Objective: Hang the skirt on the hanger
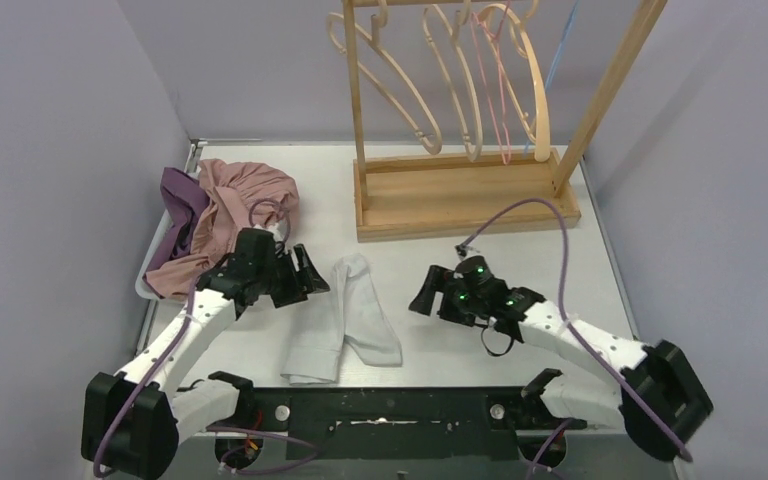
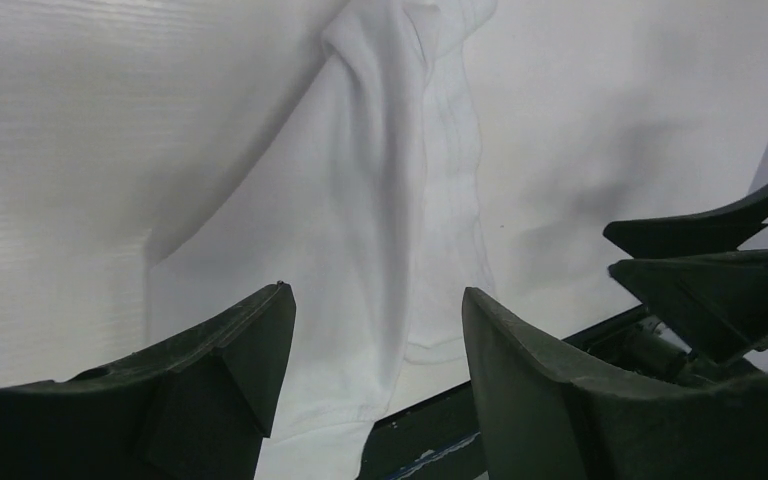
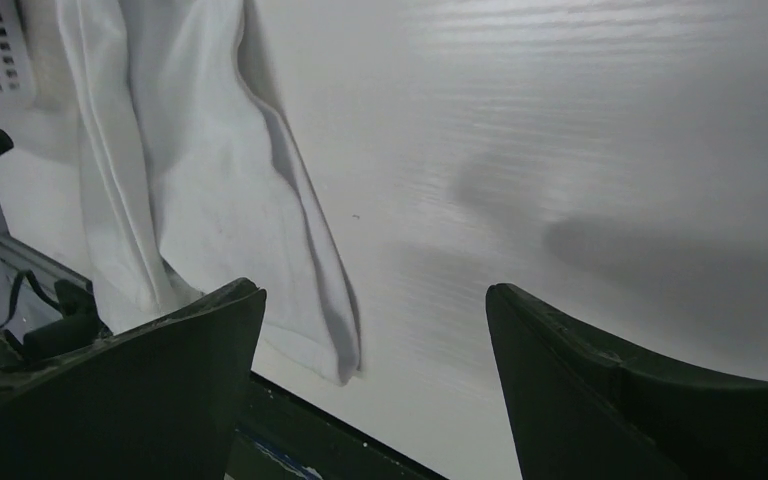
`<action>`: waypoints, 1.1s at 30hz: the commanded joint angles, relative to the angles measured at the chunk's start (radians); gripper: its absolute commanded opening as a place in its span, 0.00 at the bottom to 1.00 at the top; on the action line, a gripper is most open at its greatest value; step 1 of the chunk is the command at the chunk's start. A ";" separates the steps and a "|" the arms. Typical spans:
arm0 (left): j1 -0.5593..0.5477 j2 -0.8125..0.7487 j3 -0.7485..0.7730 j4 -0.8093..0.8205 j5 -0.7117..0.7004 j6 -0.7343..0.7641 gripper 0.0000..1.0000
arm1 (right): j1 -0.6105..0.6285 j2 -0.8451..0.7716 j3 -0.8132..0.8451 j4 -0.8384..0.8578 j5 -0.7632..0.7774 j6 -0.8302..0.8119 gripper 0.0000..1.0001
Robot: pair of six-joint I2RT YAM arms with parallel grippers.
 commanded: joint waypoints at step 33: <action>-0.481 -0.209 -0.017 -0.260 -0.283 -0.310 0.56 | 0.295 0.003 0.098 -0.224 0.477 0.178 0.00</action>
